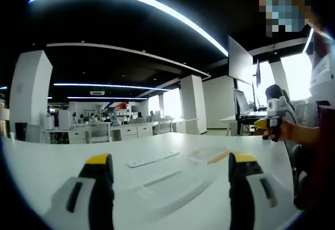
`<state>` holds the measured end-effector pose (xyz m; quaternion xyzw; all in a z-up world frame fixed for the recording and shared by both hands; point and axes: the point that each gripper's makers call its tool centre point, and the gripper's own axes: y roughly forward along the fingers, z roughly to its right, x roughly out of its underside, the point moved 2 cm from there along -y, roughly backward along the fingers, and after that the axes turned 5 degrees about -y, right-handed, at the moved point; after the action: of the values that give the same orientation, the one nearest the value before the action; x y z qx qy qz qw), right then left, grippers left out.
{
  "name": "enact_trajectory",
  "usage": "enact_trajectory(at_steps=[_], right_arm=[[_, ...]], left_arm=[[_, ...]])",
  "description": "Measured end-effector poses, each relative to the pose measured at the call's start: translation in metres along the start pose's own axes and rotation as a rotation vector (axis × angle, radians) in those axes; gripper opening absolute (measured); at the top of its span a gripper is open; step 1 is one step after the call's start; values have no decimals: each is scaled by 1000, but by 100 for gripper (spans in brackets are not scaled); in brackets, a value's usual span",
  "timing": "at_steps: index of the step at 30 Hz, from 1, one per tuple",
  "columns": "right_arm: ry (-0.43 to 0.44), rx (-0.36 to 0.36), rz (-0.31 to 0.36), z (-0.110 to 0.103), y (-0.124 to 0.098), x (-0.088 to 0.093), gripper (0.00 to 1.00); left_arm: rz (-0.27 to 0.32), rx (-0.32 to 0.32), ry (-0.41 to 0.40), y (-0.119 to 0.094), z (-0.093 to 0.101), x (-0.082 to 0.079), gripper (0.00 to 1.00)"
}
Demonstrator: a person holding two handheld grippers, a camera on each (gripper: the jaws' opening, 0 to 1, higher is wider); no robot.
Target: Snap each plastic latch of the storage box into its locked position after aligning the lid with the box until every specified latch is closed and the lid sits flush.
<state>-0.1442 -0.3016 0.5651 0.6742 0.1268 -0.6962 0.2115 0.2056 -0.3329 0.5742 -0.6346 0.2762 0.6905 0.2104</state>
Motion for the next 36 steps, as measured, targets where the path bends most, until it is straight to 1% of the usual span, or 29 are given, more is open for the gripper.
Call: enact_trajectory(at_steps=[9,17,25,27,29,32,36], right_arm=[[-2,-3,4,0,-1,-1,99],[0,-2,9,1,-2,-2,99],[2,1,8,2,-4,0,100],[4,2,9,2,-4,1,100],[5,3,8,3,-5,2,100],[5,5,10,5,-6,2,100],[7,13,13,8,-10,2,100]], left_arm=[[11,4,-14,0,3,-2,92],[12,10,-10,0,5,-2,92],[19,17,-14,0,7,-3,94],[20,17,-12,1,8,-3,95],[13,32,-11,4,10,-4,96],[17,46,10,8,14,-9,99],[24,44,11,12,15,-11,99]])
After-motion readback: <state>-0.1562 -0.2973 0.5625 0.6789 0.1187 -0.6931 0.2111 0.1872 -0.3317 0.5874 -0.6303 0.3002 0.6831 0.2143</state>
